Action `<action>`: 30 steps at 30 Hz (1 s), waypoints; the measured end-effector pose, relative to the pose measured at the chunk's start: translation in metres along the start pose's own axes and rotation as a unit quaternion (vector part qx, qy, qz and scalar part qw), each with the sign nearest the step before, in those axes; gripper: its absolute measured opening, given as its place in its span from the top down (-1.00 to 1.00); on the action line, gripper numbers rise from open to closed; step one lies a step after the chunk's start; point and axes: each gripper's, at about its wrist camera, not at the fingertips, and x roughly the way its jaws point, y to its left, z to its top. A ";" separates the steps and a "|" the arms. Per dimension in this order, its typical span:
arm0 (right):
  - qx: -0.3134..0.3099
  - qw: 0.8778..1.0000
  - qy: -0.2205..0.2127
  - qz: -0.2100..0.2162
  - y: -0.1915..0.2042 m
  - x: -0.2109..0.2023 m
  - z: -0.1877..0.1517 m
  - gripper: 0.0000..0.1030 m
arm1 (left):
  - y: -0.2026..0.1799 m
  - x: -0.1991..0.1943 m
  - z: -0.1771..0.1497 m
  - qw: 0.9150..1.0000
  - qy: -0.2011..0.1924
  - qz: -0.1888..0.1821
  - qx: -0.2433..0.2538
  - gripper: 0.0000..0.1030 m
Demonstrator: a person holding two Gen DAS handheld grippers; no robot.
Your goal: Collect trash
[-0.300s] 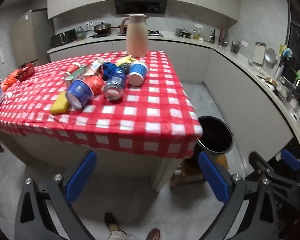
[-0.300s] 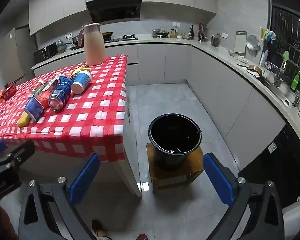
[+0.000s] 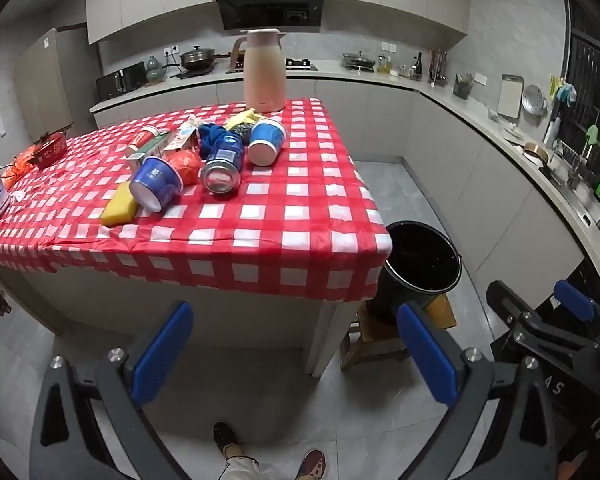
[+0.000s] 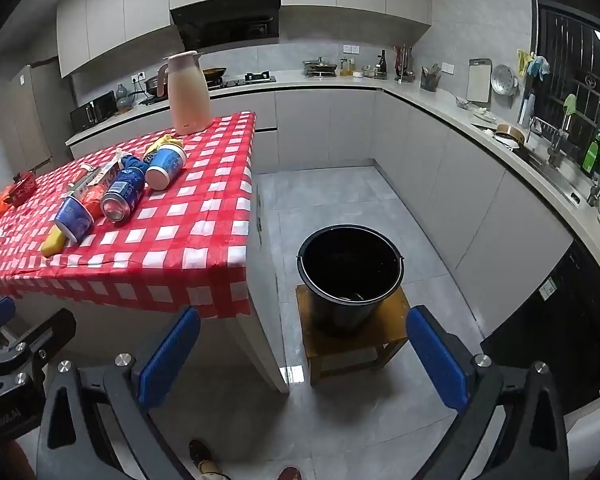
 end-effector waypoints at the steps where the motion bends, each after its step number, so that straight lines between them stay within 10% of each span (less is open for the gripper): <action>1: -0.004 1.000 0.004 -0.001 0.000 -0.002 0.000 -1.00 | 0.001 -0.001 0.000 1.000 0.000 0.002 -0.002 -0.99; 30: -0.007 1.000 0.007 0.012 -0.004 -0.002 0.004 -1.00 | 0.005 0.004 0.002 1.000 0.006 0.009 -0.006 -0.99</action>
